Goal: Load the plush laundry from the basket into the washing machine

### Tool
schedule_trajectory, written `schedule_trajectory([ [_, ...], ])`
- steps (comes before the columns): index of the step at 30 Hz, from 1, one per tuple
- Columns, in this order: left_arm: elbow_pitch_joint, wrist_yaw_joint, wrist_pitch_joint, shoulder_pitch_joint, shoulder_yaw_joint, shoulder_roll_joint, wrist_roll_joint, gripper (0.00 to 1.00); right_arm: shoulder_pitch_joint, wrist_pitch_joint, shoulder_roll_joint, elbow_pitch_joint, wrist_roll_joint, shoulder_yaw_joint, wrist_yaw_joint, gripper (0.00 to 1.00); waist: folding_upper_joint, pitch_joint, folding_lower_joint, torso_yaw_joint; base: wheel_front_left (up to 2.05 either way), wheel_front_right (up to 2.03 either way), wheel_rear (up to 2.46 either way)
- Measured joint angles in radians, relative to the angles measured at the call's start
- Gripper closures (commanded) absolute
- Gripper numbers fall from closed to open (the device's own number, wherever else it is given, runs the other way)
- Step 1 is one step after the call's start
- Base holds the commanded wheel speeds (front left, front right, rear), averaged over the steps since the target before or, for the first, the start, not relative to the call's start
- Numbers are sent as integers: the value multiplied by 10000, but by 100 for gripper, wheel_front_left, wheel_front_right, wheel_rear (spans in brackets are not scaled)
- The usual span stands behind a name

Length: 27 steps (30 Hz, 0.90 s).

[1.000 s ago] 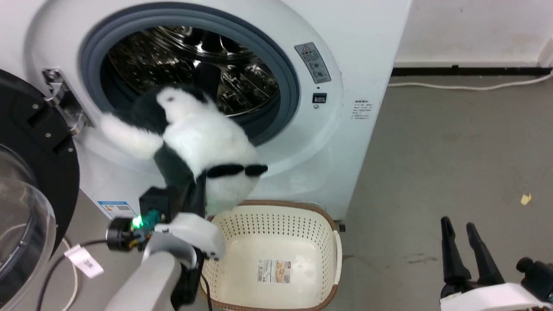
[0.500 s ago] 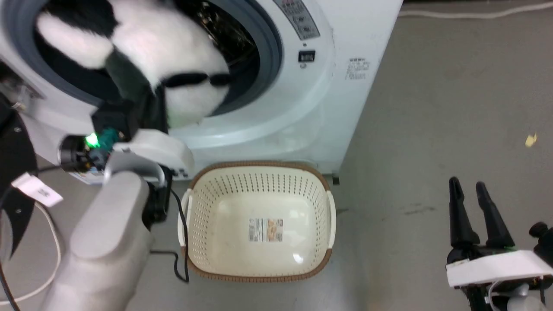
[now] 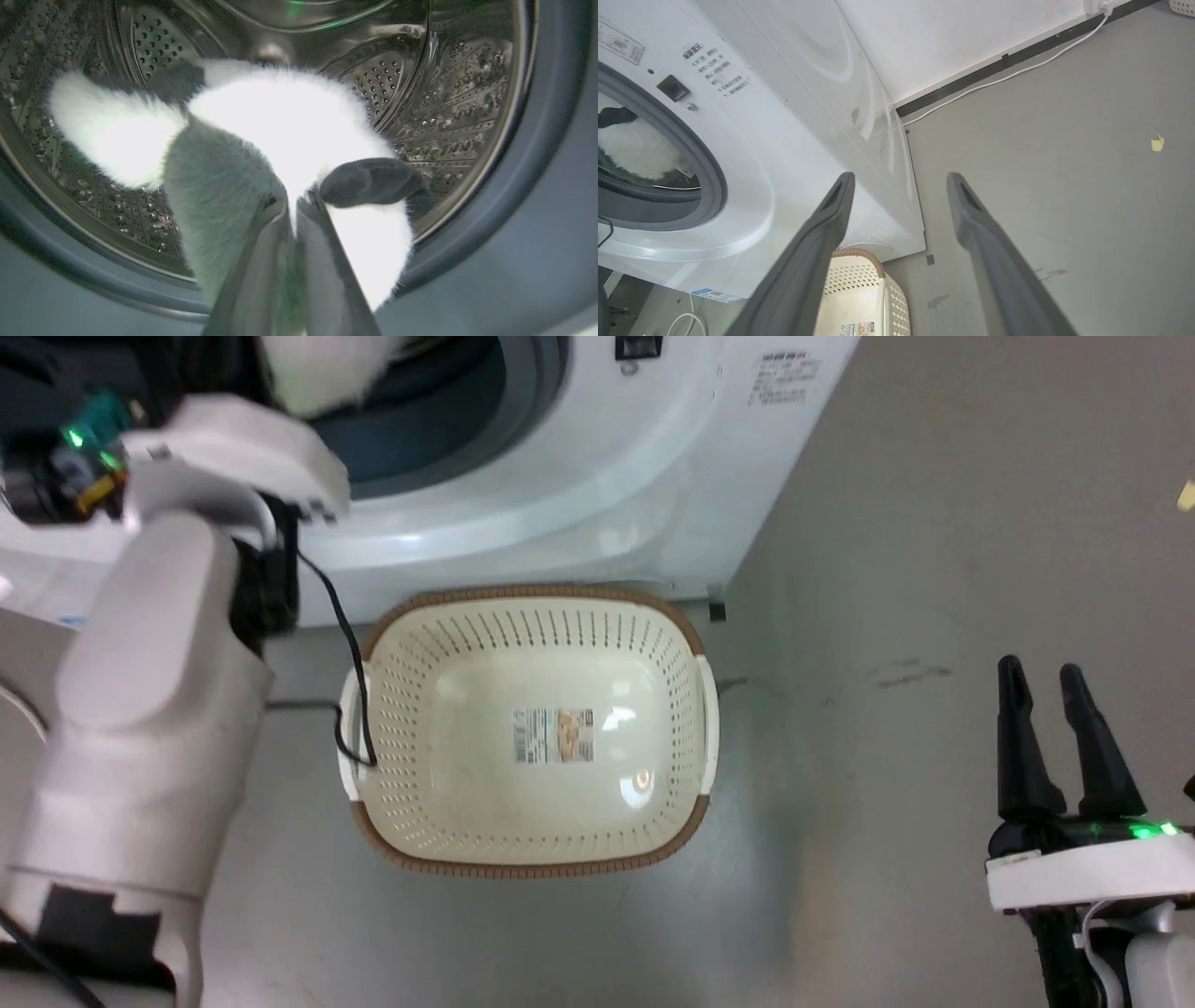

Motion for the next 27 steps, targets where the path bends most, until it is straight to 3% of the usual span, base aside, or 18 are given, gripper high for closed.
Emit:
schedule_trajectory([
  [15,746,-188,1490,-2894,286,686,-169,100,-100,88,-203,-823,52,-255,0,0,0,1915,-1,-334,0,0,0],
  [27,1070,-261,2732,-4317,102,1139,-84,100,-74,98,-265,-1392,102,-376,0,0,0,2986,-1,-462,0,0,0],
])
